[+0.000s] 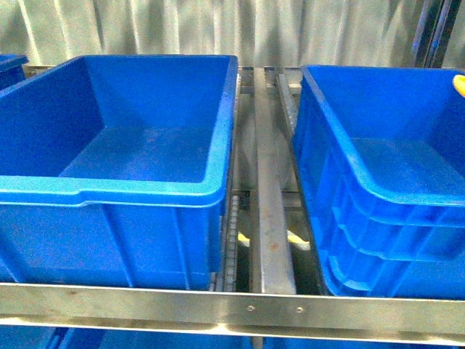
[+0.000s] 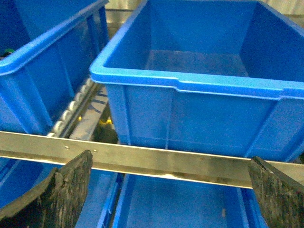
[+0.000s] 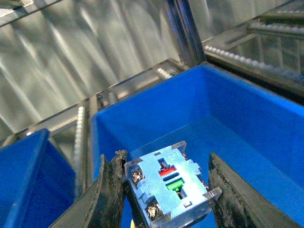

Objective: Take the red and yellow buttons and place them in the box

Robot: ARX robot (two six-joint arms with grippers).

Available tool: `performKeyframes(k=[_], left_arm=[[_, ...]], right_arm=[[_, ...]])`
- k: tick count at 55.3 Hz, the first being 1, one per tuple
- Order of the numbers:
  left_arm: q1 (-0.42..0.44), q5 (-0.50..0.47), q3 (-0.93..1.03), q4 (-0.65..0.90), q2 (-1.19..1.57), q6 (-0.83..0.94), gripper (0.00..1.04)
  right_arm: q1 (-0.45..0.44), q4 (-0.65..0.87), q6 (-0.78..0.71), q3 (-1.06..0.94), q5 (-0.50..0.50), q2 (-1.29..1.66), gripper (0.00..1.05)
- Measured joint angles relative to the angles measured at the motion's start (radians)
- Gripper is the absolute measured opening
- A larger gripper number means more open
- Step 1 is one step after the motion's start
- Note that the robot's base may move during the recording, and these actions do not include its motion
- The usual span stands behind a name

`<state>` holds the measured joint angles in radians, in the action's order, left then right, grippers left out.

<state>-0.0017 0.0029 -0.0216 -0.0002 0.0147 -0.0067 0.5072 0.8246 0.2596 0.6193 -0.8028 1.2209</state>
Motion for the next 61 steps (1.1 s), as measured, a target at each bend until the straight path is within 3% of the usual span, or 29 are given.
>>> performKeyframes(k=[6,26,46,61], left_arm=[[0.000,0.000,0.000,0.000,0.000,0.000,0.97],[0.000,-0.003,0.000,0.000,0.000,0.000,0.97],[0.000,-0.003,0.000,0.000,0.000,0.000,0.97],[0.000,-0.003,0.000,0.000,0.000,0.000,0.97]], right_arm=[[-0.079,-0.071,-0.070,0.170,0.138,0.114,0.41],[-0.282,-0.328,-0.115,0.695,0.320,0.524,0.41],[-0.505,-0.872,0.037,1.073,0.373,0.915,0.41],[-0.555,-1.015,0.043,1.201,0.403,1.021,0.41]])
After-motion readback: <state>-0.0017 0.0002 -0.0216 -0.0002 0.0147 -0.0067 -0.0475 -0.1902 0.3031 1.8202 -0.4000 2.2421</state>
